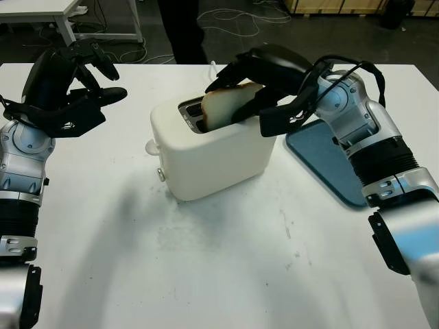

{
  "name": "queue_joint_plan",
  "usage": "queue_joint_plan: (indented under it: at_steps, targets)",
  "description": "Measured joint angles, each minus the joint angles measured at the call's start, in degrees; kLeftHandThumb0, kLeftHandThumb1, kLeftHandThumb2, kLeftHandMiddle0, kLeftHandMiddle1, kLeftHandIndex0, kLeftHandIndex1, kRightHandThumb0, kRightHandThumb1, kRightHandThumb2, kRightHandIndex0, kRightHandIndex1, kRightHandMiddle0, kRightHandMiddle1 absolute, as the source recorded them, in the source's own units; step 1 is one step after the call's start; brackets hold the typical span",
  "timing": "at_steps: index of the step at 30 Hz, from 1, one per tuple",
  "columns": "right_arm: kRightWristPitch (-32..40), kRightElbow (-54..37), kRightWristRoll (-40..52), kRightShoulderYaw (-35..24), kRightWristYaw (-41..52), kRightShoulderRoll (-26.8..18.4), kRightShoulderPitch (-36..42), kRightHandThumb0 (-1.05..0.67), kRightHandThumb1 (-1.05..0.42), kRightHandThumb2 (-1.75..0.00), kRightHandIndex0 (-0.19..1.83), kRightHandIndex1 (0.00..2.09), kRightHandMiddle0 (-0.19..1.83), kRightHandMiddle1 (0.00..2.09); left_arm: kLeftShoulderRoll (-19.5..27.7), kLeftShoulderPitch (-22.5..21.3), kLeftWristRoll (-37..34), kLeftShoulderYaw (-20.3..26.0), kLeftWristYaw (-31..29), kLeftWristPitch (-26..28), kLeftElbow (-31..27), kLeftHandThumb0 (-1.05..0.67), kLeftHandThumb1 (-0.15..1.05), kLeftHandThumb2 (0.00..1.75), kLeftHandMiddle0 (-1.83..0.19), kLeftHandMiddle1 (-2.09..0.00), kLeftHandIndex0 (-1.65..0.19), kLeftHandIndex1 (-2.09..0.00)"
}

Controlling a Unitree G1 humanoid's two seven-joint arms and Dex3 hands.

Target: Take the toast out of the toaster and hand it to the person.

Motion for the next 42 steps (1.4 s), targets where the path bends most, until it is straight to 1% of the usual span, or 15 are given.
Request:
queue_joint_plan:
  at_steps: [1, 2, 5, 8, 11, 16, 18, 23, 26, 28, 32, 34, 37, 40, 42]
  targets:
    - [-0.2, 0.0, -0.1, 0.0, -0.1, -0.1, 0.0, -0.49, -0.78, -0.01, 0.94, 1.63, 0.83, 1.51, 0.0, 0.0, 0.0, 0.0, 0.0, 0.0, 0.0, -1.05, 0.92, 0.15, -0.7, -1.45, -0.58, -1.46]
    - [-0.5, 0.0, -0.3, 0.0, -0.4, -0.2, 0.0, -0.52, -0.8, -0.02, 1.0, 1.7, 0.83, 1.65, 0.0, 0.0, 0.1, 0.0, 0.0, 0.1, 0.0, -1.05, 0.92, 0.14, -0.7, -1.45, -0.58, -1.46]
    - [-1.9, 0.0, -2.1, 0.2, -2.7, -0.9, 0.0, -0.57, -0.88, -0.06, 1.09, 1.74, 0.86, 1.73, 0.0, 0.0, 0.1, 0.0, 0.0, 0.4, -0.1, -1.05, 0.92, 0.13, -0.7, -1.46, -0.58, -1.47]
    - [-2.9, 0.0, -3.5, 0.4, -4.4, -1.1, 0.0, -0.59, -0.92, -0.28, 1.11, 1.74, 0.88, 1.66, -0.3, 0.0, 0.1, 0.0, 0.0, 0.4, -0.1, -1.05, 0.92, 0.13, -0.7, -1.45, -0.58, -1.47]
    - [-3.5, 0.7, -3.3, 0.0, -4.9, -1.0, 0.0, -0.56, -0.92, -0.37, 1.15, 1.75, 0.9, 1.74, -0.5, 0.1, 0.1, 0.0, 0.0, 0.4, -0.1, -1.05, 0.92, 0.13, -0.7, -1.45, -0.58, -1.47]
    - [-7.5, 2.5, -1.5, -2.6, -9.6, -0.6, 0.0, -0.5, -0.92, -0.38, 1.18, 1.75, 0.92, 1.75, -0.5, 0.1, 0.1, 0.0, 0.0, 0.4, -0.1, -1.05, 0.92, 0.12, -0.7, -1.46, -0.58, -1.47]
    - [-8.4, 2.7, -0.5, -4.0, -10.8, -0.5, -0.2, -0.5, -0.92, -0.41, 1.15, 1.75, 0.88, 1.75, -0.5, 0.2, 0.1, 0.0, 0.0, 0.8, -0.2, -1.05, 0.92, 0.12, -0.7, -1.46, -0.58, -1.47]
    - [-8.1, 4.4, 4.4, -8.2, -11.1, -0.4, -2.8, -0.5, -0.92, -0.4, 1.07, 1.75, 0.82, 1.75, -0.5, 1.0, 0.1, 0.0, 0.0, 1.5, -0.5, -1.05, 0.92, 0.11, -0.7, -1.45, -0.59, -1.46]
    - [-7.5, 8.2, 6.8, -11.0, -12.0, -0.7, -5.6, -0.54, -0.92, -0.38, 1.01, 1.75, 0.77, 1.75, -0.5, 1.2, 0.1, 0.0, 0.0, 1.5, -0.5, -1.05, 0.92, 0.12, -0.7, -1.44, -0.59, -1.46]
    - [-7.4, 11.4, 7.9, -12.7, -12.9, -1.1, -7.3, -0.57, -0.92, -0.37, 1.02, 1.75, 0.79, 1.75, -0.5, 1.2, 0.1, 0.0, 0.0, 1.5, -0.5, -1.05, 0.92, 0.12, -0.7, -1.44, -0.58, -1.45]
    - [-6.9, 16.1, 10.6, -16.2, -14.2, -2.0, -10.4, -0.54, -0.92, -0.33, 1.04, 1.75, 0.83, 1.75, -0.5, 1.2, 0.1, 0.0, 0.0, 1.5, -0.5, -1.05, 0.92, 0.12, -0.71, -1.44, -0.58, -1.46]
    - [-6.8, 18.5, 12.9, -18.2, -15.0, -2.3, -11.6, -0.53, -0.92, -0.29, 1.05, 1.75, 0.89, 1.66, -0.5, 1.2, 0.1, 0.0, 0.0, 1.5, -0.5, -1.05, 0.92, 0.12, -0.71, -1.45, -0.58, -1.46]
    - [-5.1, 22.5, 14.8, -20.3, -16.5, -2.7, -12.7, -0.52, -0.92, -0.29, 1.02, 1.75, 0.83, 1.73, -0.5, 1.2, 0.1, 0.0, 0.0, 1.5, -0.5, -1.05, 0.92, 0.12, -0.71, -1.44, -0.58, -1.46]
    - [0.2, 27.3, 17.3, -22.7, -17.6, -2.5, -13.1, -0.45, -0.92, -0.31, 0.96, 1.75, 0.72, 1.74, -0.5, 1.2, 0.1, 0.0, 0.0, 1.5, -0.5, -1.05, 0.92, 0.12, -0.71, -1.44, -0.58, -1.47]
    - [3.3, 30.7, 19.5, -24.6, -17.8, -2.1, -13.0, -0.4, -0.92, -0.33, 0.95, 1.75, 0.72, 1.74, -0.5, 1.2, 0.1, 0.0, 0.0, 1.5, -0.5, -1.05, 0.92, 0.12, -0.71, -1.44, -0.58, -1.47]
